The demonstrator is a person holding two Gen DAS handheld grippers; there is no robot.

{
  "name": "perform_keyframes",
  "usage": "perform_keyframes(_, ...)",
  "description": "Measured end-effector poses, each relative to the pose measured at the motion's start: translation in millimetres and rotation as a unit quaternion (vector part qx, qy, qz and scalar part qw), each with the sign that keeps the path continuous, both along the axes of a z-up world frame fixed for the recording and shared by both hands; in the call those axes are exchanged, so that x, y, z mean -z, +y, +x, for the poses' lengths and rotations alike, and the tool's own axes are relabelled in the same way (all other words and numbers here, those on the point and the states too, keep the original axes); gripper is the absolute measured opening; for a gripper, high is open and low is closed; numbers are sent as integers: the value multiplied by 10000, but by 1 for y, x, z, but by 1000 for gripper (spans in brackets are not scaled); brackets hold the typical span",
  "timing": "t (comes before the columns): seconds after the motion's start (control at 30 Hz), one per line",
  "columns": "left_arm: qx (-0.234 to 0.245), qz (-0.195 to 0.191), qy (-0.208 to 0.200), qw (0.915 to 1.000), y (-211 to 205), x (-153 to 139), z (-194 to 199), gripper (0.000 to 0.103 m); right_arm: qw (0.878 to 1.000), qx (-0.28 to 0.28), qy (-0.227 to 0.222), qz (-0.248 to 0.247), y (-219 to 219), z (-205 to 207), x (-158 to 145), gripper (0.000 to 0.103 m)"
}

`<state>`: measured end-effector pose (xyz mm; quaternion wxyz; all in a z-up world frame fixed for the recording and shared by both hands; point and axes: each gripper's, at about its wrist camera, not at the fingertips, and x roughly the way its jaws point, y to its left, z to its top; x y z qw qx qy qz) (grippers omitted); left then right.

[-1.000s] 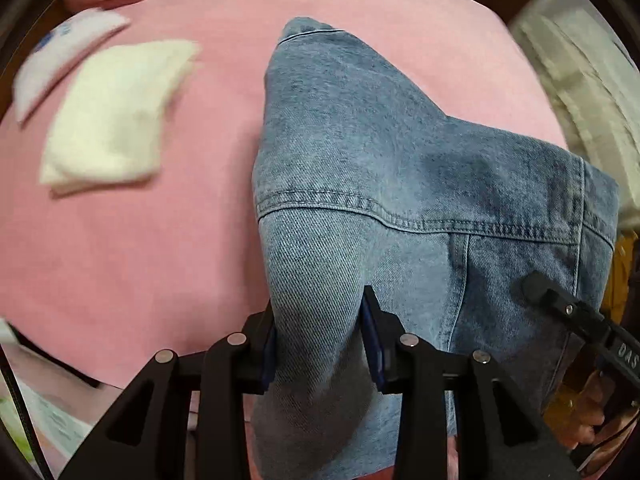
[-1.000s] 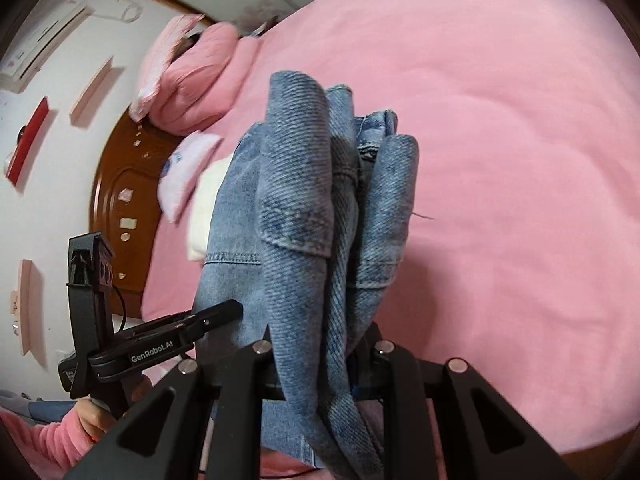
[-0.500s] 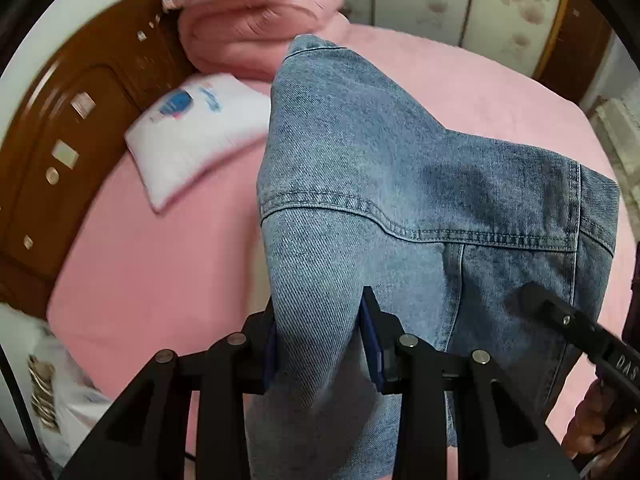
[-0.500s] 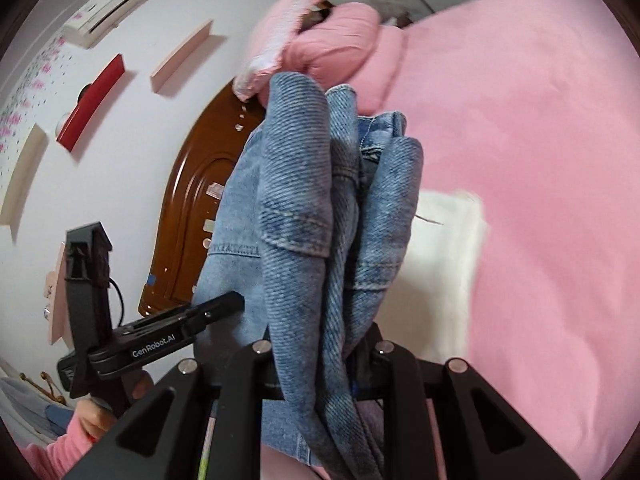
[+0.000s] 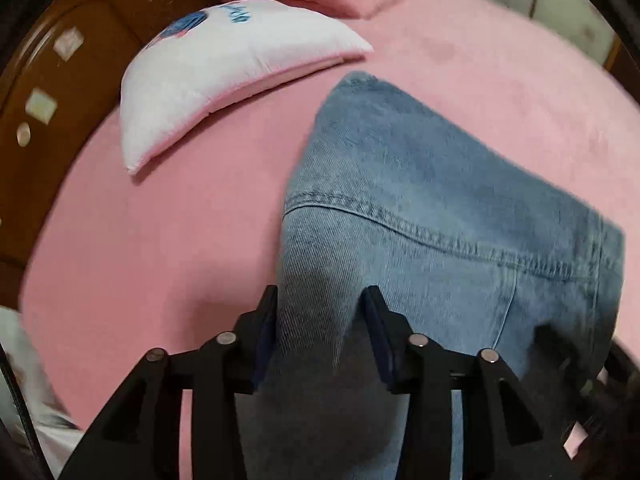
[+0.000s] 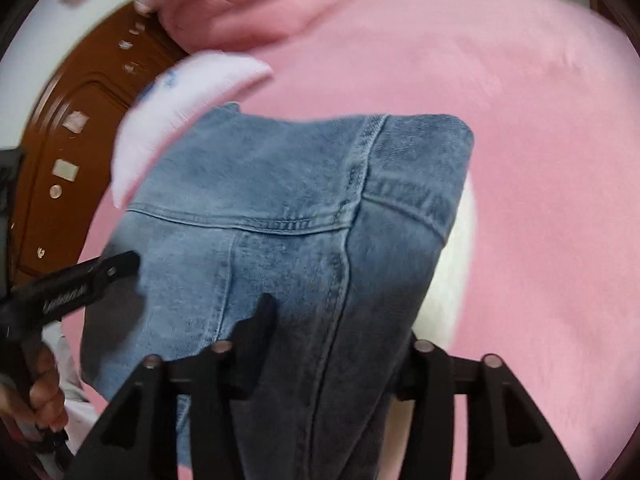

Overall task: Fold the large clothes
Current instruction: 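Place the denim bundle on the cream towels and open both grippers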

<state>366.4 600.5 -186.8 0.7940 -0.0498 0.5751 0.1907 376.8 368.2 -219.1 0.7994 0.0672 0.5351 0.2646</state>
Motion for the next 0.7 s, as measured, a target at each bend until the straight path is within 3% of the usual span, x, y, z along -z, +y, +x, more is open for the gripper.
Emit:
perform_keyframes(0.03,-88,-207,-38,9997,4,2,-4,51,9999,-110,-85,-95,5,-3,0,67)
perform_keyframes(0.13,-81,-570,-157,9982,17,8,-11,62,9970,-529,-370,-434,18,-12,4,77)
perform_keyframes(0.17,-51,-591,-165,9981,17,11,-14,66,9958,-603,-441,-525,21,-13,4,78)
perform_keyframes(0.23,-69,-599,-109,9981,26,20,-22,89,9945,-660,-491,-646,26,-13,2,78)
perform_keyframes(0.33,-548,-1058,-279,9925,40,32,-45,94,9947,-675,-447,-625,29,-13,-3,79)
perform_keyframes(0.4,-1142,-1594,-541,9791,39,36,-81,94,9950,-677,-398,-611,17,-25,-4,82)
perform_keyframes(0.43,-1406,-1758,-690,9719,39,36,-94,94,9952,-655,-343,-639,7,-37,-3,90)
perform_keyframes(0.47,-1803,-1925,-939,9600,40,35,-113,94,9953,-567,-109,-780,-5,-46,-2,93)
perform_keyframes(0.6,-2778,-2236,-1206,9264,26,33,-163,95,9967,-246,514,-570,-70,-91,-1,101)
perform_keyframes(0.7,-2929,-2288,-975,9232,8,35,-187,95,9919,-37,774,-1007,-117,-128,2,101)
